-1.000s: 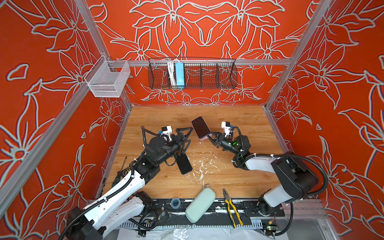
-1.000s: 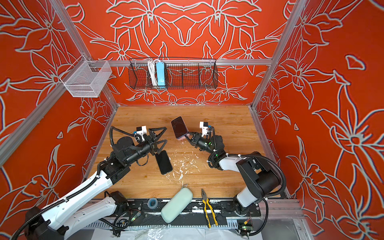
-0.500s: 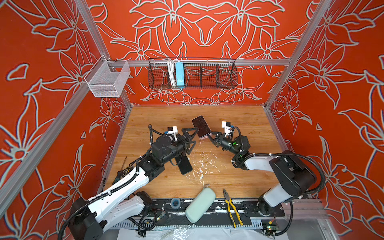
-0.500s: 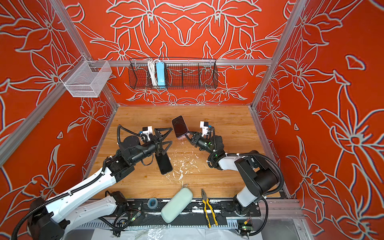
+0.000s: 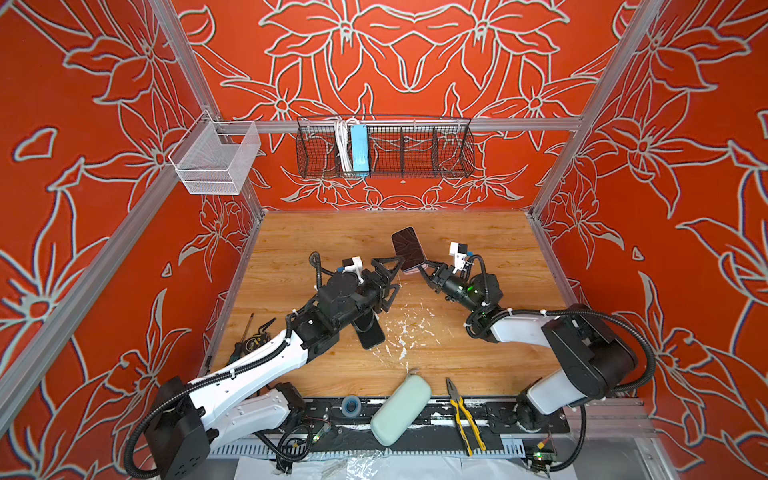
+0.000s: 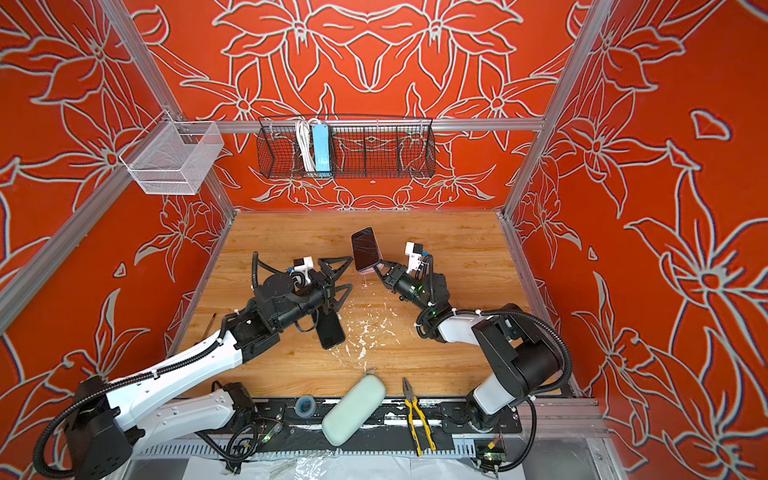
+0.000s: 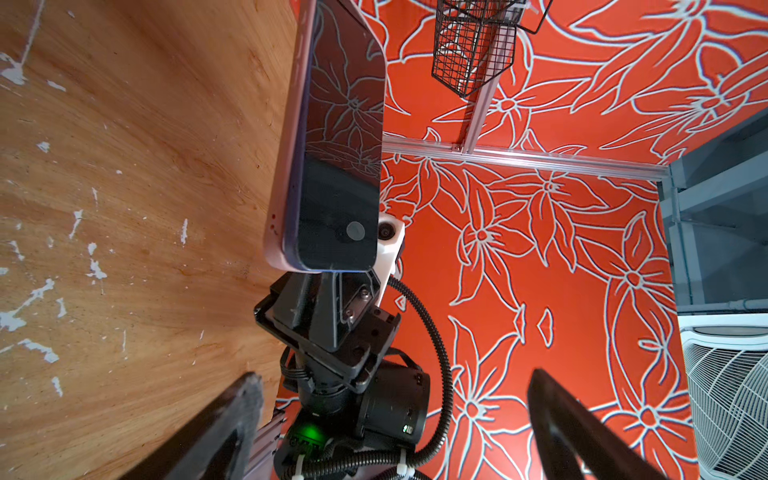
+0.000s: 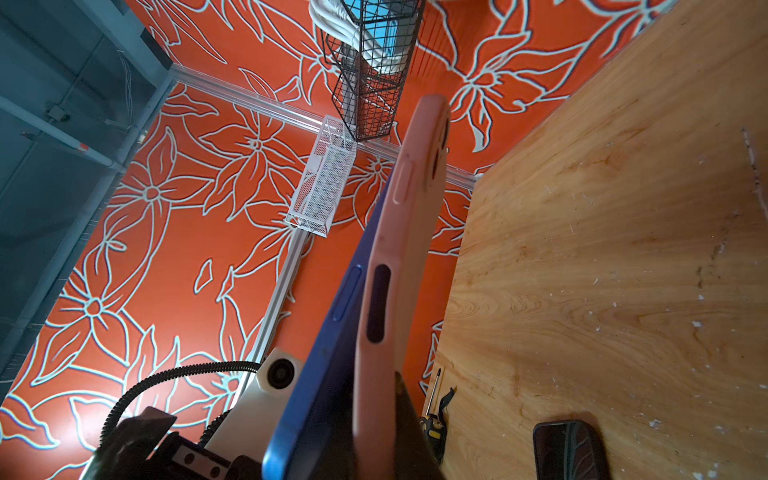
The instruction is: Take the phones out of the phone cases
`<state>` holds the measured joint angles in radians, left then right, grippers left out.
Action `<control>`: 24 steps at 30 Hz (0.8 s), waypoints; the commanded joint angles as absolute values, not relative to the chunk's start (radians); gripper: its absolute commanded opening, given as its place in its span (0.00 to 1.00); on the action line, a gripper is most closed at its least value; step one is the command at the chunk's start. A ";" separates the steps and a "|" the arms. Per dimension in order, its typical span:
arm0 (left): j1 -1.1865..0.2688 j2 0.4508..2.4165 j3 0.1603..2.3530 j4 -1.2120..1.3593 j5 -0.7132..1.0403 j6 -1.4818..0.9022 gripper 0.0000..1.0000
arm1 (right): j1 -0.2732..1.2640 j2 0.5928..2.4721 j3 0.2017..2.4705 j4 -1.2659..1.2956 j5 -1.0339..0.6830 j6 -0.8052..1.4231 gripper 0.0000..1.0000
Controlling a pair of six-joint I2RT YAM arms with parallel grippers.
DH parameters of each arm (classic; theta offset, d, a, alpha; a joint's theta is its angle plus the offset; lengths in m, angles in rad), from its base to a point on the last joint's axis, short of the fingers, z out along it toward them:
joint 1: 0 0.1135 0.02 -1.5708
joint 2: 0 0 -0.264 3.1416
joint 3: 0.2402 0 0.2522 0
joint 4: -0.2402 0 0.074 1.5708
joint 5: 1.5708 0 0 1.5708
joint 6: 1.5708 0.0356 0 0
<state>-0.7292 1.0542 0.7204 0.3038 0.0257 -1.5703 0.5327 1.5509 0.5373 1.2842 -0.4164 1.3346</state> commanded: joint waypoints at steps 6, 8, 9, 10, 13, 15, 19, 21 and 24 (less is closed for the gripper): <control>-0.751 1.116 0.777 0.400 -0.001 -1.580 0.97 | 0.560 1.505 0.530 1.396 -0.347 1.298 0.01; -0.753 1.134 0.781 0.425 0.001 -1.584 0.97 | 0.566 1.502 0.527 1.397 -0.337 1.293 0.01; -0.753 1.143 0.782 0.438 0.002 -1.586 0.97 | 0.567 1.502 0.528 1.399 -0.334 1.292 0.01; -0.753 1.148 0.785 0.443 0.003 -1.587 0.97 | 0.570 1.501 0.526 1.400 -0.330 1.292 0.01; -0.753 1.163 0.800 0.442 0.002 -1.583 0.97 | 0.577 1.504 0.525 1.409 -0.322 1.293 0.01; -0.755 1.171 0.804 0.445 0.005 -1.583 0.97 | 0.579 1.504 0.526 1.410 -0.321 1.293 0.01; -0.755 1.187 0.804 0.457 0.007 -1.589 0.97 | 0.583 1.506 0.529 1.410 -0.317 1.292 0.01; -0.755 1.189 0.802 0.459 0.000 -1.587 0.97 | 0.587 1.505 0.529 1.410 -0.316 1.290 0.01; -0.755 1.193 0.801 0.463 -0.011 -1.582 0.97 | 0.593 1.500 0.524 1.410 -0.313 1.286 0.01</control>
